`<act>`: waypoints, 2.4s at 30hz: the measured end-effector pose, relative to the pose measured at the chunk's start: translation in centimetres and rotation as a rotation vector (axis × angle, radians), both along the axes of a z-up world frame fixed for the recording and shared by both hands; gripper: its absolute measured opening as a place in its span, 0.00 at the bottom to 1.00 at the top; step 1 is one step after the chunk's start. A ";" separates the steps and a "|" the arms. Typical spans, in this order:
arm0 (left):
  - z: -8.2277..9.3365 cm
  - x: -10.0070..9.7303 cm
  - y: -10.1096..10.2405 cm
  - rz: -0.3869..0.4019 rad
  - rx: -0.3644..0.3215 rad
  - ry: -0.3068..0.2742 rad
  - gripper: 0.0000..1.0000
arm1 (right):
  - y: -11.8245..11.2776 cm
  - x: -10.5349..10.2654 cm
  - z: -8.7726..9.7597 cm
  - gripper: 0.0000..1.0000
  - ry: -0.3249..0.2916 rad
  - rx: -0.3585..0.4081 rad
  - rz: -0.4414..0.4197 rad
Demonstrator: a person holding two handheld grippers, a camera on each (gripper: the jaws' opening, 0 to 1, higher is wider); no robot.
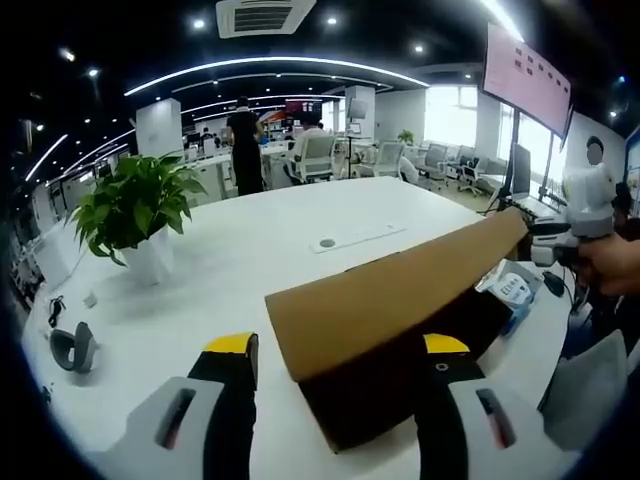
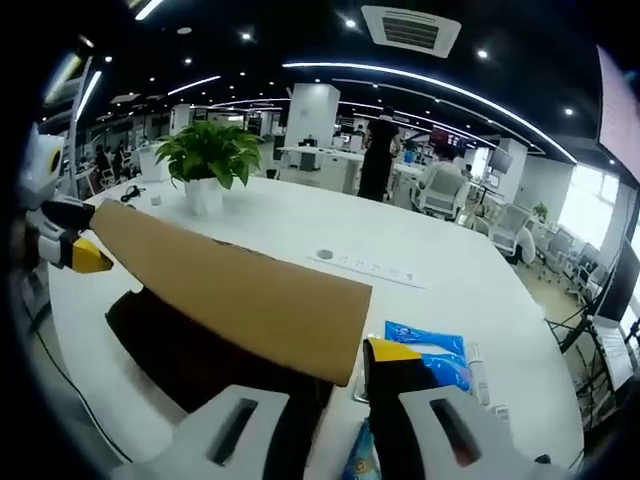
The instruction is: Operate the shoe box by opening the lid, removing the specified soft item, and placing it in the target area until the item is outside and the box remains undamaged.
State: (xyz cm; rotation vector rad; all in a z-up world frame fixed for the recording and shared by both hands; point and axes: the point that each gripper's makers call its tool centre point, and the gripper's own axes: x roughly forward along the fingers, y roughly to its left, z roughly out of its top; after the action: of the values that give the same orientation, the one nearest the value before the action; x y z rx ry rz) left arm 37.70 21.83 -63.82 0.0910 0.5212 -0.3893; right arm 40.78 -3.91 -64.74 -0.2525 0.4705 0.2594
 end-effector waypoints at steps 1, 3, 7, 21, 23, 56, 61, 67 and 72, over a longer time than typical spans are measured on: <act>0.0 0.0 0.0 0.002 -0.001 0.000 0.63 | 0.0 -0.1 0.0 0.17 0.000 0.002 0.003; 0.2 -0.1 -0.1 0.008 -0.015 0.002 0.63 | -0.1 -0.3 0.0 0.20 0.002 0.002 0.008; 0.3 -0.3 -0.2 0.016 -0.019 -0.004 0.63 | -0.1 -0.6 0.3 0.26 -0.004 0.019 0.014; -0.7 -1.6 -1.2 -0.005 -0.025 0.003 0.62 | 1.0 -2.4 -0.4 0.32 -0.005 0.006 0.075; -0.9 -1.8 -1.2 -0.003 -0.026 0.005 0.62 | 1.2 -2.7 -0.6 0.33 -0.001 0.006 0.086; -5.1 -5.1 -1.9 -0.010 -0.026 0.068 0.69 | 2.3 -6.4 -5.0 0.48 0.095 0.004 0.150; -5.9 -5.6 -1.9 -0.015 -0.019 0.088 0.69 | 2.3 -6.9 -6.0 0.49 0.121 -0.003 0.160; -6.5 -5.9 -1.7 -0.008 -0.023 0.111 0.67 | 2.6 -7.7 -7.1 0.53 0.165 0.017 0.167; -6.9 -6.2 -1.6 -0.012 -0.022 0.127 0.65 | 2.6 -8.2 -7.5 0.53 0.180 0.033 0.169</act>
State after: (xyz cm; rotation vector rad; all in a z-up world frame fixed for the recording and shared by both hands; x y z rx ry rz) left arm 31.51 20.20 -70.73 0.0488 0.6417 -0.4145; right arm 32.62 -1.27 -72.21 -0.2379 0.6229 0.4569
